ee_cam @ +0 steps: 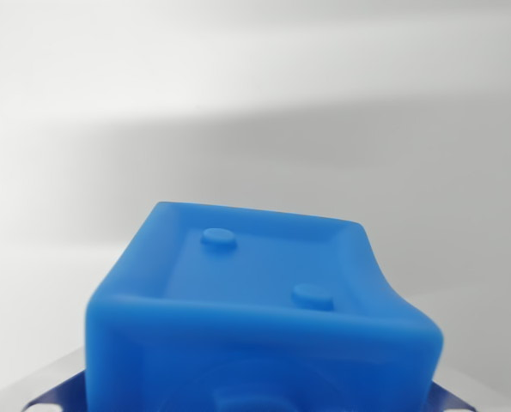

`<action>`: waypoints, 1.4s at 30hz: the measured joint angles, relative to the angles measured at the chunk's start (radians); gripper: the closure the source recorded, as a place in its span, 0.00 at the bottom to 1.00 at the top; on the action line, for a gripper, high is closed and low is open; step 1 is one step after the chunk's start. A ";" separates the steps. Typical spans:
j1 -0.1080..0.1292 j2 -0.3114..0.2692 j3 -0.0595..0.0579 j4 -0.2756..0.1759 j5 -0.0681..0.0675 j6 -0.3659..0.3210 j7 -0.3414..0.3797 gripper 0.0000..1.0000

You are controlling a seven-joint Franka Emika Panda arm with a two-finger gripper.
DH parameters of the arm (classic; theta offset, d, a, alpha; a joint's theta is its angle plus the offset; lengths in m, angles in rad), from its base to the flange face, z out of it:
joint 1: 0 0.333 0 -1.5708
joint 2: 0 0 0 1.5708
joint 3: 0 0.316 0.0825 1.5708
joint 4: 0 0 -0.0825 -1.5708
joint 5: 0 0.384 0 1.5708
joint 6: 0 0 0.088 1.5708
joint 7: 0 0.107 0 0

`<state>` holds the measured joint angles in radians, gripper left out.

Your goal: Stack cube

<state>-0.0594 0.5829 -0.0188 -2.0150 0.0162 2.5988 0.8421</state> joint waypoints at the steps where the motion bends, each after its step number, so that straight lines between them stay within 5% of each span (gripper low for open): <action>1: 0.000 -0.003 0.000 -0.001 0.000 -0.003 0.000 1.00; 18: -0.003 -0.103 -0.001 -0.025 0.000 -0.074 -0.014 1.00; 42: -0.067 -0.178 -0.001 -0.134 -0.001 -0.049 -0.203 1.00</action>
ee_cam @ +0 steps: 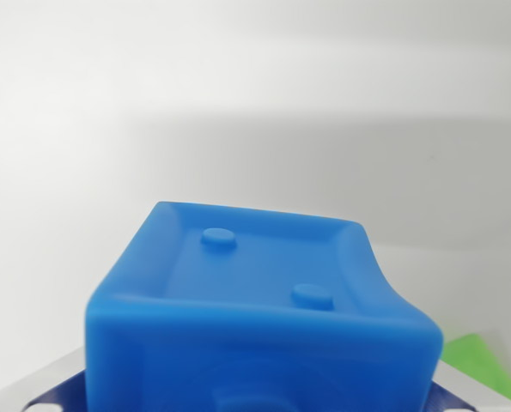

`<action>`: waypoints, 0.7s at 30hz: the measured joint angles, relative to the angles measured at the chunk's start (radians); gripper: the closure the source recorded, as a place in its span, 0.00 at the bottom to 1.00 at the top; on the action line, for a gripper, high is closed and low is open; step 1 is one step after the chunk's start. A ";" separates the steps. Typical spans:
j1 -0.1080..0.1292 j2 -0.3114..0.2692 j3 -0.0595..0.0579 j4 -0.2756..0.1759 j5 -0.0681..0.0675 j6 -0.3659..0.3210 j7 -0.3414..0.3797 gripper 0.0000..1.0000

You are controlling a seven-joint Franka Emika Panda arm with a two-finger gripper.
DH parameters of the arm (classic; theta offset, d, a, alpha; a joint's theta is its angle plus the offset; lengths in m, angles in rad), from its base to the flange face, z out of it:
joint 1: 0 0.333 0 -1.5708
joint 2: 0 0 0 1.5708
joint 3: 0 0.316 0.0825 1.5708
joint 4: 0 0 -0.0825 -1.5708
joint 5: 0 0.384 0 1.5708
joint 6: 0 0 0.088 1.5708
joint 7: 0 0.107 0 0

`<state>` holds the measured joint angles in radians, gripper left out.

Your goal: Stack cube

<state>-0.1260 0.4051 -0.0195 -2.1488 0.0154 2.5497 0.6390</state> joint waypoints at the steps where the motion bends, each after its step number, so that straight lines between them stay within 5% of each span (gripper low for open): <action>1: -0.003 -0.003 0.000 -0.004 0.000 0.001 -0.009 1.00; 21: -0.060 -0.067 -0.001 -0.086 0.000 0.019 -0.180 1.00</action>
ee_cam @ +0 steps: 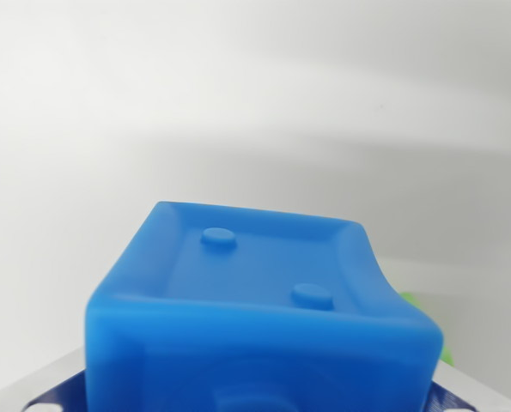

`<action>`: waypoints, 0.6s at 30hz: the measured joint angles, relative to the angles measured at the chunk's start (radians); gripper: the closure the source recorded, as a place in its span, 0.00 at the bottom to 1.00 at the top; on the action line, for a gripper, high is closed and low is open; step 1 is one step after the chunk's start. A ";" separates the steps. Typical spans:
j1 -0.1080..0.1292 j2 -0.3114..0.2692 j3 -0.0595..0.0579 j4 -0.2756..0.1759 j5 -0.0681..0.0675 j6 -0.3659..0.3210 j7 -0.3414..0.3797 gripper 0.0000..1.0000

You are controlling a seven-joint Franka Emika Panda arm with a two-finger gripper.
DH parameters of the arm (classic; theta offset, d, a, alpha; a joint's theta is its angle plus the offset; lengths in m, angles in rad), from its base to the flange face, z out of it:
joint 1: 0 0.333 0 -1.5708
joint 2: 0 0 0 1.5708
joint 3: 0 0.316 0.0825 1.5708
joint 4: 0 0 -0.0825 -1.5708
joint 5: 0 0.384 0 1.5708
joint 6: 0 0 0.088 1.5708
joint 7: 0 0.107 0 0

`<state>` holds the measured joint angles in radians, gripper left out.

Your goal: Stack cube

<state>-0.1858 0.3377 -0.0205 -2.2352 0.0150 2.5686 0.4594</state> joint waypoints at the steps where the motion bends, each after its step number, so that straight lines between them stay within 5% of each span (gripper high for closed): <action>1: -0.003 -0.003 0.000 -0.004 0.000 0.001 -0.010 1.00; 18: -0.052 -0.053 -0.003 -0.064 0.000 0.011 -0.156 1.00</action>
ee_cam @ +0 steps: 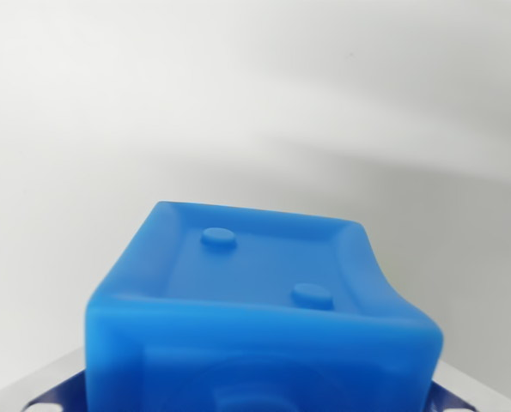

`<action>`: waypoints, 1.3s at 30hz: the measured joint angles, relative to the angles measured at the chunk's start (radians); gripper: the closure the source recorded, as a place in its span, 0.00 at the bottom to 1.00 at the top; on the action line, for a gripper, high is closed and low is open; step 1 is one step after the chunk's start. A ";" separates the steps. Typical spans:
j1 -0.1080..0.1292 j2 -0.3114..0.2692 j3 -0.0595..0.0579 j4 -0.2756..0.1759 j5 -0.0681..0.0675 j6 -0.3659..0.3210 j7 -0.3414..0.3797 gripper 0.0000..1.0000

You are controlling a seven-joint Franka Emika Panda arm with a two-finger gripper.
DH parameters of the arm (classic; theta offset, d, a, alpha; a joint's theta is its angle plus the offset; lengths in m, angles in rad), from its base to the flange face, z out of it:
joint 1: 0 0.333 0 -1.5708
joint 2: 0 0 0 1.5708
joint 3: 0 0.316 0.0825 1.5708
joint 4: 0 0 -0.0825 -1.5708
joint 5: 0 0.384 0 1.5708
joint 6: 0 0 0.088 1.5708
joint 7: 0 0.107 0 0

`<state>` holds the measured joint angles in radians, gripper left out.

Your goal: Stack cube

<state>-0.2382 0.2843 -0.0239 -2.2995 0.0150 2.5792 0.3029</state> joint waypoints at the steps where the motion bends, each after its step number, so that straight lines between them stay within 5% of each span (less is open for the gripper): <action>1: -0.003 -0.003 -0.001 -0.004 0.000 0.000 -0.009 1.00; 39: -0.105 -0.085 -0.017 -0.106 0.000 0.026 -0.320 1.00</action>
<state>-0.3434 0.1992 -0.0414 -2.4050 0.0150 2.6048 -0.0171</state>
